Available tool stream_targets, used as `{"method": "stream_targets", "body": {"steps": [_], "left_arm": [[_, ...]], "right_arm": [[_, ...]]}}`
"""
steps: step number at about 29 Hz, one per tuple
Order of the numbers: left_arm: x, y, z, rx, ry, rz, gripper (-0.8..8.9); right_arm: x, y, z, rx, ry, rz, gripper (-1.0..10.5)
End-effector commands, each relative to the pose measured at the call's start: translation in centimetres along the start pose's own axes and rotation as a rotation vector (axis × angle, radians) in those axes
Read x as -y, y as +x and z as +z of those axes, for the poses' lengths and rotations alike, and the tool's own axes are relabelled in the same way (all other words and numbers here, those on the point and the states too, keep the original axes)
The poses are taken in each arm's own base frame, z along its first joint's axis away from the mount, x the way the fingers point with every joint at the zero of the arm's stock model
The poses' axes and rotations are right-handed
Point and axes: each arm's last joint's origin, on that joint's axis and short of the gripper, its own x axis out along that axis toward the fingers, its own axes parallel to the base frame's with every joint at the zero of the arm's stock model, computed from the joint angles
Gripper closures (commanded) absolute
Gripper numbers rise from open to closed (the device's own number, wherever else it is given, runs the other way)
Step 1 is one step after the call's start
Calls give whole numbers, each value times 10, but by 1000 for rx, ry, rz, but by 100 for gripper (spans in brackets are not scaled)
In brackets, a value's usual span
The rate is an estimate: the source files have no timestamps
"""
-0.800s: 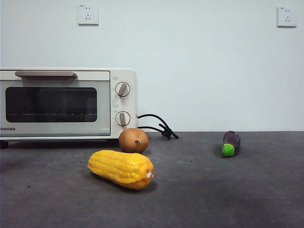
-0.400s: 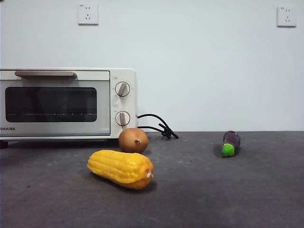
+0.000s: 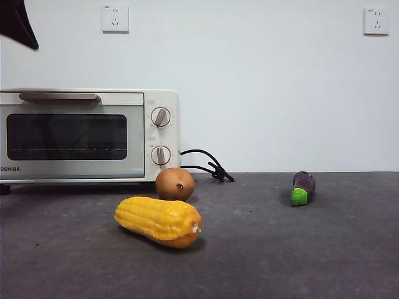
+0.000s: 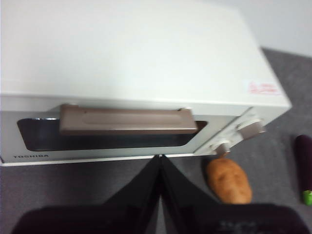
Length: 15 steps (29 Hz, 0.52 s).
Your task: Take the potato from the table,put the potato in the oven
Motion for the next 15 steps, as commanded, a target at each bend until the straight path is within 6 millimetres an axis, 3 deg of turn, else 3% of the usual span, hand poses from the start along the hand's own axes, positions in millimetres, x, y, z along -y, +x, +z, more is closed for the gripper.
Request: {"method": "stream_targets", "body": {"steps": [1, 7, 15], "left_arm": [[-6, 14, 1, -31, 8, 6, 818], [-19, 37, -3, -83, -27, 30, 818], [-28, 42, 2, -35, -85, 32, 818]], "right_arm": [[-3, -3, 0, -22, -20, 17, 945], [-2, -5, -4, -64, -23, -6, 945], [-1, -5, -8, -92, -5, -18, 946]]}}
